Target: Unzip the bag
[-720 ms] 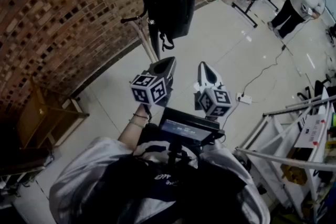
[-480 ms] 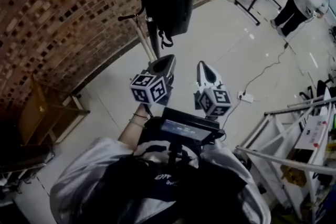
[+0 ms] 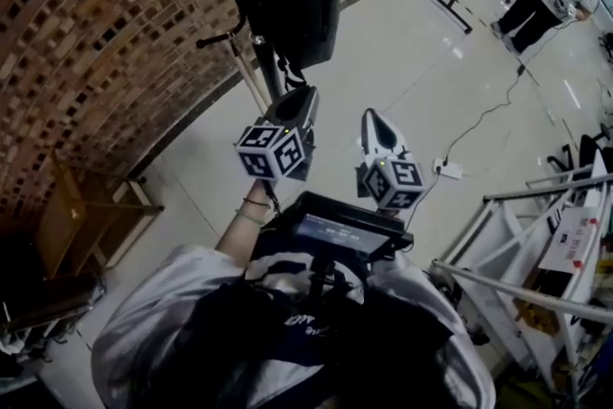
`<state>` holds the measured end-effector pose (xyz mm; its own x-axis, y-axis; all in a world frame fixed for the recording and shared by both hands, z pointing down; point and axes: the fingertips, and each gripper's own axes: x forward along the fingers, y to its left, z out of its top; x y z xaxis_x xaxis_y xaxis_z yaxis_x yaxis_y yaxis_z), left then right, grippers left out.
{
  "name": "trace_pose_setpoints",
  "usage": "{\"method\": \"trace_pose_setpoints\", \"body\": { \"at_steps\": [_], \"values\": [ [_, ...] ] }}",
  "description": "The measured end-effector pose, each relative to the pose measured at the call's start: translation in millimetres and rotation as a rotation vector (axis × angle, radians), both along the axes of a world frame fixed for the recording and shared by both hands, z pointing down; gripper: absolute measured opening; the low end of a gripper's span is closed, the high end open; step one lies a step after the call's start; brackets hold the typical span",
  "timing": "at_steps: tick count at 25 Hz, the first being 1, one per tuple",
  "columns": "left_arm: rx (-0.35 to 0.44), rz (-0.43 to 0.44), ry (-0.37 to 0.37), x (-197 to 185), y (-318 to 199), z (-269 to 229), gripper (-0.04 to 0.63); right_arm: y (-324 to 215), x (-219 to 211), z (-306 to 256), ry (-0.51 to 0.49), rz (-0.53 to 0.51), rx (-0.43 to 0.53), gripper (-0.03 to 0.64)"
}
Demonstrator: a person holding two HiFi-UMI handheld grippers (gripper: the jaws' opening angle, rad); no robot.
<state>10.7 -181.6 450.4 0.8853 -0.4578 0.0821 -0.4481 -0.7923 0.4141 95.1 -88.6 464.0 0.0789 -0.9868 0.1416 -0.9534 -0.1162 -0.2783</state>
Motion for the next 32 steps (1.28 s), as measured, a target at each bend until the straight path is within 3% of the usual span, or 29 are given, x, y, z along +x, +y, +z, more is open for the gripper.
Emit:
{"method": "trace_pose_setpoints", "body": {
  "at_steps": [9,18,32],
  "values": [
    [-0.083,0.077,0.046,42,-48,3,0.107,-37,38,-16,-0.005,0.061,0.017,0.008],
    [-0.204,0.152,0.090,72,-69,9,0.110,-60,59,-12,-0.003,0.082,-0.002,0.008],
    [-0.195,0.198,0.130,85,-80,-8,0.110,-82,65,-2,-0.007,0.076,-0.021,0.008]
  ]
}}
